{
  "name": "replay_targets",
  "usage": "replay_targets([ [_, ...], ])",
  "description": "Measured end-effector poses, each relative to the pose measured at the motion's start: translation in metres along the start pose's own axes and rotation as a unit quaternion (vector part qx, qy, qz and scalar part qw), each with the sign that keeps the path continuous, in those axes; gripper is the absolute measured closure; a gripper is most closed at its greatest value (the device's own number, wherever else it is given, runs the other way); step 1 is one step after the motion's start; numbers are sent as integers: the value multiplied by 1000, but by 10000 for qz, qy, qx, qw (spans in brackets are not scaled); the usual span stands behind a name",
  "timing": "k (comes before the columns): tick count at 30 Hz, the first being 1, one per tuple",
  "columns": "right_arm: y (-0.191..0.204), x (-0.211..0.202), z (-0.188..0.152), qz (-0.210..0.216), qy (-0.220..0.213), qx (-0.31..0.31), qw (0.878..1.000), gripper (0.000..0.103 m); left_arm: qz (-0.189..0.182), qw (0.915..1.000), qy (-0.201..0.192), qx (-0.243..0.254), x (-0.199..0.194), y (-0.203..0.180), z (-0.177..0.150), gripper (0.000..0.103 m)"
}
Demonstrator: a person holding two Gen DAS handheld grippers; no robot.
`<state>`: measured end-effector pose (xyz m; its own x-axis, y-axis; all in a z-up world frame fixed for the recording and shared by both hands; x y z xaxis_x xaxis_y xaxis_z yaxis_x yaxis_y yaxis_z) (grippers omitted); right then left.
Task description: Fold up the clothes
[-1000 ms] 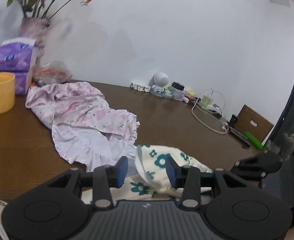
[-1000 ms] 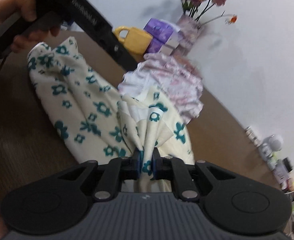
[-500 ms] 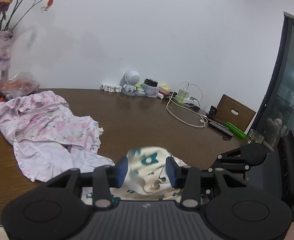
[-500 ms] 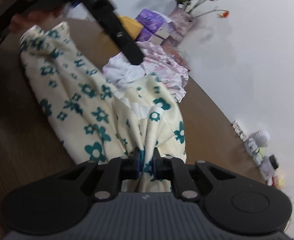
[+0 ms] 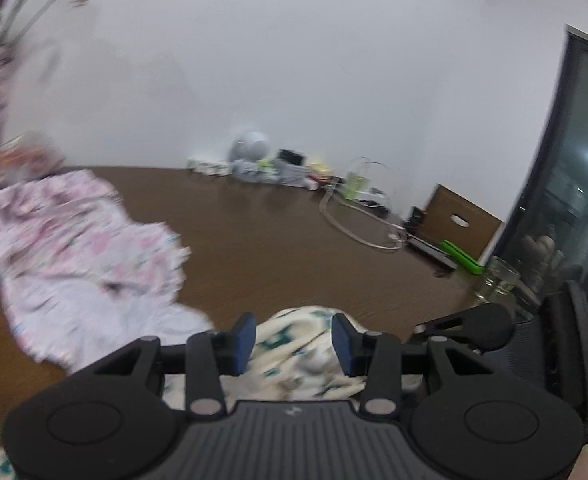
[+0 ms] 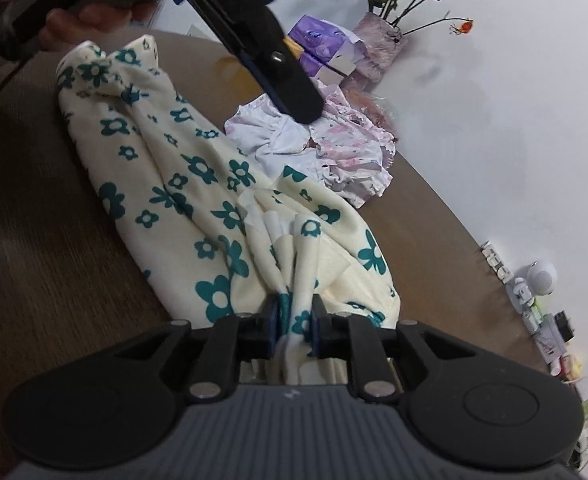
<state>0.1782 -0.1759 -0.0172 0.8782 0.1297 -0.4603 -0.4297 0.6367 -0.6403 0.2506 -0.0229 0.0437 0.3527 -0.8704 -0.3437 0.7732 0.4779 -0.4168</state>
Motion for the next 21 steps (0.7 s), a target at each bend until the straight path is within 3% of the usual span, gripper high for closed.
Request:
replay_targets([
  [3, -8, -3, 1, 161, -9, 335, 9993, 81, -221, 9993, 250, 187, 33, -11, 7, 64],
  [4, -12, -5, 1, 240, -22, 494, 9985, 71, -283, 9987, 350, 240, 45, -14, 8, 65],
  [5, -18, -9, 0, 360, -35, 722, 9967, 49, -294, 9981, 490, 245, 55, -14, 6, 66],
  [7, -30, -16, -3, 597, -60, 1177, 9912, 33, -314, 9962, 769, 253, 76, -12, 1, 71],
  [8, -37, -21, -6, 692, -66, 1401, 9877, 33, -292, 9954, 876, 257, 81, -11, -3, 77],
  [12, -72, -32, -27, 953, 31, 2534, 9627, 33, -210, 9946, 992, 215, 81, -5, -16, 78],
  [15, -89, -28, -40, 995, 126, 3190, 9424, 53, -128, 9947, 994, 223, 71, -3, -24, 79],
  [17, -91, -14, -44, 918, 291, 3330, 9380, 76, -57, 9943, 1032, 281, 64, -4, -29, 79],
  [21, -82, 3, -47, 902, 393, 3393, 9355, 80, 117, 9925, 1142, 425, 53, -8, -40, 79],
])
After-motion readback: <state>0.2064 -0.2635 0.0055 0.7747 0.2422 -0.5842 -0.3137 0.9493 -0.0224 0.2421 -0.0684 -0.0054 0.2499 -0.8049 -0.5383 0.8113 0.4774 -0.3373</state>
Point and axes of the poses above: each gripper's, at about its wrist camera, not at the fingertips, and x roughly the way its jaws point, y to its left, z to its top, the point moved 5 cm from there along x, roughly the way its jaws point, and after that the axes turned 15 degrees about -z, right-handed, at the moved point
